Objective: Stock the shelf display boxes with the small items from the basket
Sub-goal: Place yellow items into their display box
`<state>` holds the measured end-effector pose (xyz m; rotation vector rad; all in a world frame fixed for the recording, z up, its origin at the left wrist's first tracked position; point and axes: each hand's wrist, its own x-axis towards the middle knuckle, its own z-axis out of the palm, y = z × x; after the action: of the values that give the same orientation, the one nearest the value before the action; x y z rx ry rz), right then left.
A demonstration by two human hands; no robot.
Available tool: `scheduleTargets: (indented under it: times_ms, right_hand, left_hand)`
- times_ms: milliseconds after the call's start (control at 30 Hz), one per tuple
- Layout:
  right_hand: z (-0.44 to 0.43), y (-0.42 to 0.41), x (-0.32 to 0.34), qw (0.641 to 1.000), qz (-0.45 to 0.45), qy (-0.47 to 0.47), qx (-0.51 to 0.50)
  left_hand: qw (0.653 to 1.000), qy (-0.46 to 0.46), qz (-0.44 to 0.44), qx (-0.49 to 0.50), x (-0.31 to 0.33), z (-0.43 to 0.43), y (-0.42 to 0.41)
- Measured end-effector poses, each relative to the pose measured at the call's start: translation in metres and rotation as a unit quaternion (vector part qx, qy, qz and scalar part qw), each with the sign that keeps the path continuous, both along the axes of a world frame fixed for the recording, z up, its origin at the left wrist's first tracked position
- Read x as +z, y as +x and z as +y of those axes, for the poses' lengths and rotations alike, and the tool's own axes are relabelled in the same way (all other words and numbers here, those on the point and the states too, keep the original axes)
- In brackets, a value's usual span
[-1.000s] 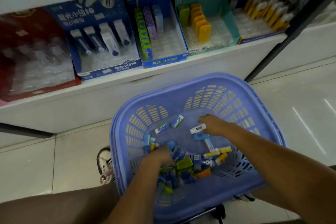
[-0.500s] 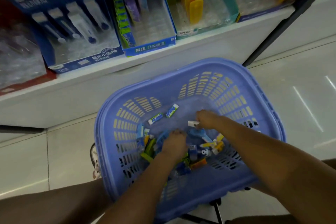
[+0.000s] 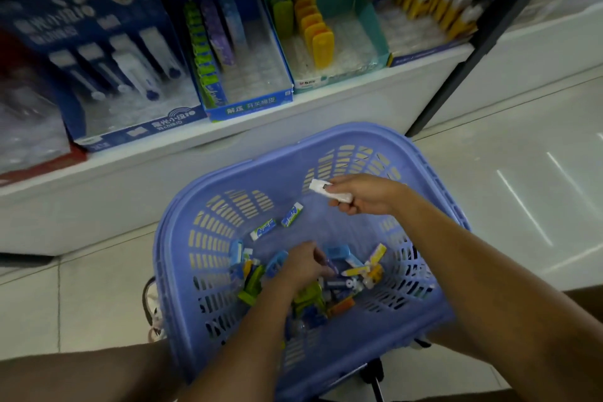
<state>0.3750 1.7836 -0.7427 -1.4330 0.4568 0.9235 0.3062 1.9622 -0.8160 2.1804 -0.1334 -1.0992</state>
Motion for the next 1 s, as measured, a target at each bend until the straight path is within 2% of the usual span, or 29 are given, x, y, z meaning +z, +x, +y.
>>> scheduleTargets:
  times_ms: [133, 233, 333, 433, 600, 733, 867, 933, 1000]
  right_hand:
    - [0.012, 0.009, 0.028, 0.989, 0.0, 0.102, -0.106]
    - [0.021, 0.013, 0.056, 0.967, -0.018, 0.221, -0.128]
    - [0.036, 0.014, 0.088, 0.954, -0.038, 0.28, -0.102]
    - [0.057, 0.018, 0.115, 0.951, -0.108, 0.268, -0.109]
    - [0.096, 0.037, 0.161, 0.943, -0.276, 0.171, -0.075]
    - [0.125, 0.068, 0.188, 0.915, -0.401, -0.012, -0.032]
    - [0.154, 0.101, 0.195, 0.874, -0.47, -0.12, -0.025]
    - [0.165, 0.115, 0.192, 0.831, -0.517, -0.204, 0.013]
    - [0.174, 0.129, 0.189, 0.76, -0.557, -0.326, 0.083]
  left_hand:
    - [0.991, -0.088, 0.046, 0.092, 0.045, 0.012, 0.044]
    - [0.972, -0.157, 0.027, 0.173, 0.09, 0.031, 0.07]
    - [0.934, -0.239, -0.012, 0.266, 0.134, 0.057, 0.082]
    - [0.884, -0.331, -0.029, 0.33, 0.174, 0.079, 0.085]
    - [0.782, -0.429, -0.075, 0.445, 0.209, 0.106, 0.091]
    - [0.696, -0.469, -0.081, 0.537, 0.212, 0.123, 0.095]
    - [0.658, -0.478, -0.084, 0.576, 0.207, 0.137, 0.098]
    - [0.651, -0.474, -0.091, 0.585, 0.203, 0.143, 0.099]
    - [0.646, -0.473, -0.094, 0.592, 0.2, 0.147, 0.099]
